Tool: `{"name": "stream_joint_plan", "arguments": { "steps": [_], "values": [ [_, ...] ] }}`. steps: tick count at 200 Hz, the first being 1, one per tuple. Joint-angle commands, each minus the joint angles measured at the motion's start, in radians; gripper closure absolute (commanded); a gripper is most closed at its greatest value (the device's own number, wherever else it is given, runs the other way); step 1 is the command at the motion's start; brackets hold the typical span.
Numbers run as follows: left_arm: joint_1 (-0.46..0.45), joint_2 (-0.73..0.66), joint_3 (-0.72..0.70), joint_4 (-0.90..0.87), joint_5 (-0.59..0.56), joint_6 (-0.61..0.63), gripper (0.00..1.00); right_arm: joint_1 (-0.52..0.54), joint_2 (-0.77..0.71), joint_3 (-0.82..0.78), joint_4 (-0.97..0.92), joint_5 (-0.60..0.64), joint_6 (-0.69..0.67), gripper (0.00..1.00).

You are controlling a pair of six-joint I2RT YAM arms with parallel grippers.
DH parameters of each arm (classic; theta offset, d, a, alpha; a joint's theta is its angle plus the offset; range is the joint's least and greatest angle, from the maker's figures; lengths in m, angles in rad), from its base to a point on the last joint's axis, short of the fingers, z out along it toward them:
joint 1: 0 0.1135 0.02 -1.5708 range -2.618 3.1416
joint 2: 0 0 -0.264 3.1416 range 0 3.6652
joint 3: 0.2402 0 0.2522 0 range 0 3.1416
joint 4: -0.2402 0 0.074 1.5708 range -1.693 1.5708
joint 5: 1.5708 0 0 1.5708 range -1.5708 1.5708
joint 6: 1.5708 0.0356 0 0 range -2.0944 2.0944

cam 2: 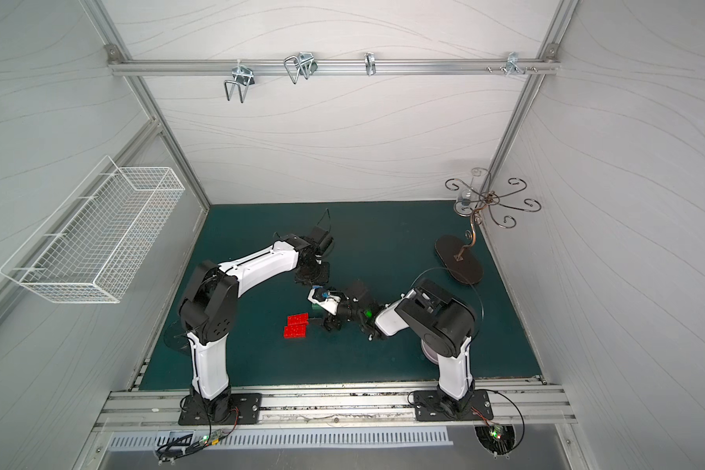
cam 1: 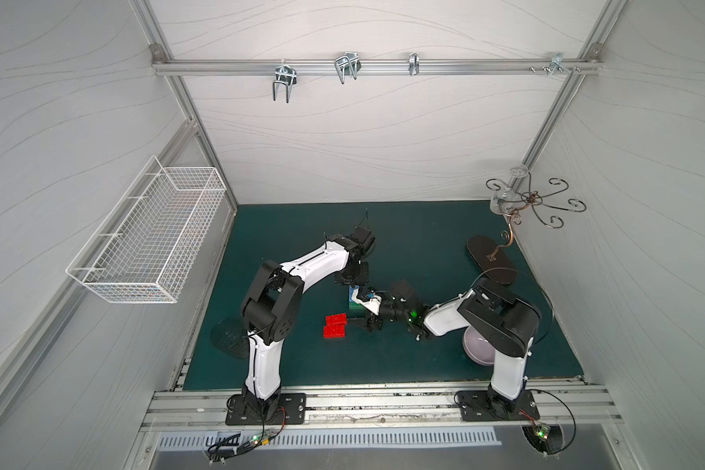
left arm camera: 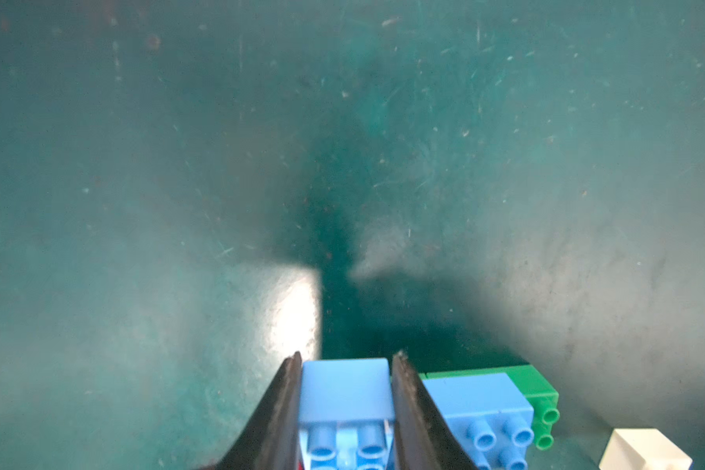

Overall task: Assemble a small pinwheel with lego
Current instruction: Assemble the lego brick with the lego brick.

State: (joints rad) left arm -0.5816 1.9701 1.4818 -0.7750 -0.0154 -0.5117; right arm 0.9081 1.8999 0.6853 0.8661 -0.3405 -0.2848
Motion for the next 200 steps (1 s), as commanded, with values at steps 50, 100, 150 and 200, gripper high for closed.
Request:
{"name": "stream_joint_plan", "arguments": {
  "steps": [50, 100, 150, 200],
  "values": [
    [-0.012, 0.015, -0.041, 0.059, 0.072, -0.026, 0.89, 0.003, 0.104, -0.044, -0.269, 0.018, 0.041, 0.19],
    [-0.019, 0.001, -0.001, 0.027, 0.053, -0.008, 0.89, -0.006, 0.112, -0.073, -0.234, 0.032, 0.047, 0.19],
    [-0.020, -0.025, 0.044, 0.006, 0.052, -0.013, 0.88, -0.032, 0.087, -0.119, -0.199, 0.026, 0.058, 0.19],
    [-0.011, -0.016, 0.037, 0.014, 0.027, -0.009, 0.90, -0.048, 0.098, -0.064, -0.257, -0.023, 0.040, 0.19]
  ]
}}
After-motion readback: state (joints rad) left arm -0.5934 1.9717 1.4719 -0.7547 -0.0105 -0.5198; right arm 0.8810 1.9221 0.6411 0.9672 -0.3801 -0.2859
